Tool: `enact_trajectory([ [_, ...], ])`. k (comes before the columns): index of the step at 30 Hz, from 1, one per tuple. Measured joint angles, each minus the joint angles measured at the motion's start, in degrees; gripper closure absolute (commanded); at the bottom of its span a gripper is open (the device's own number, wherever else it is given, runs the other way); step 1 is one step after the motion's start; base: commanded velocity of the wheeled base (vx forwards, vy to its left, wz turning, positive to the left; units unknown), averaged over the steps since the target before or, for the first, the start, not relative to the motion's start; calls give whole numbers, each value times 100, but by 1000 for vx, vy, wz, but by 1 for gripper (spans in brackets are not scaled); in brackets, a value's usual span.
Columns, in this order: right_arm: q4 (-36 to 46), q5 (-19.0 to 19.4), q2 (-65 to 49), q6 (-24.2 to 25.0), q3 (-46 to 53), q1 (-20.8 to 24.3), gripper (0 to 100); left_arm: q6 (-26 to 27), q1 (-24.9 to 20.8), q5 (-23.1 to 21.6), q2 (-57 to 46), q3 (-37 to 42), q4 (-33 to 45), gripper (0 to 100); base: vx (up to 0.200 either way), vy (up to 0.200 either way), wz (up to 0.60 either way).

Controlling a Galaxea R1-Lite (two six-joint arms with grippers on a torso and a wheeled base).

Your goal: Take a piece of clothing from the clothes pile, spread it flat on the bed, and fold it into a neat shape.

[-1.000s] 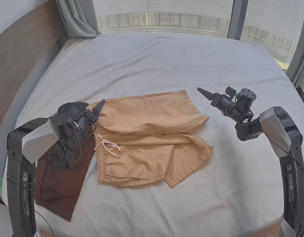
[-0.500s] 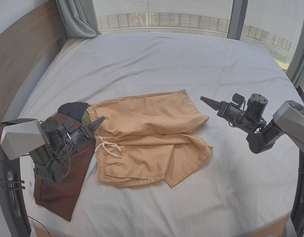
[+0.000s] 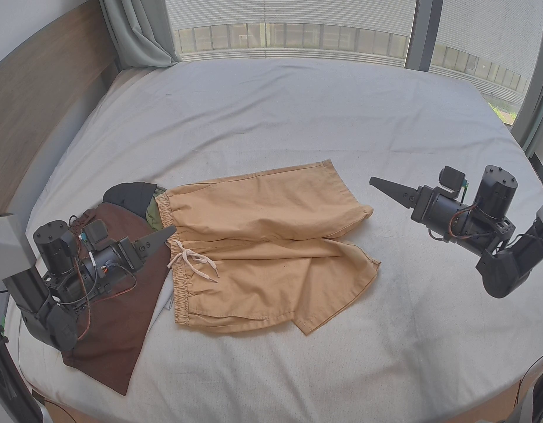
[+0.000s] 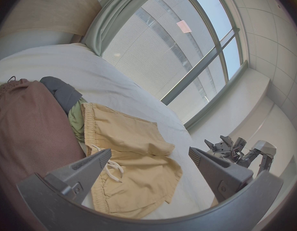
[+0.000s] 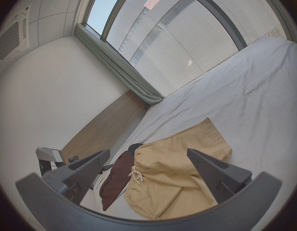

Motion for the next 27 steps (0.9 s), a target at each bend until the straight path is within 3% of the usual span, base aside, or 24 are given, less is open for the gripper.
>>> enact_trajectory([
  [6, -33, 0, -508, -7, 603, 72, 0, 22, 21, -299, -433, 328, 0, 0, 0, 0, 0],
  [12, -51, 4, -668, -5, 834, 96, 0, 208, 22, -323, -584, 514, 2, 0, 0, 0, 0],
  [27, -88, 9, -441, -110, 1108, 17, 0, 1434, 99, -580, -199, 958, 2, 0, 0, 0, 0],
])
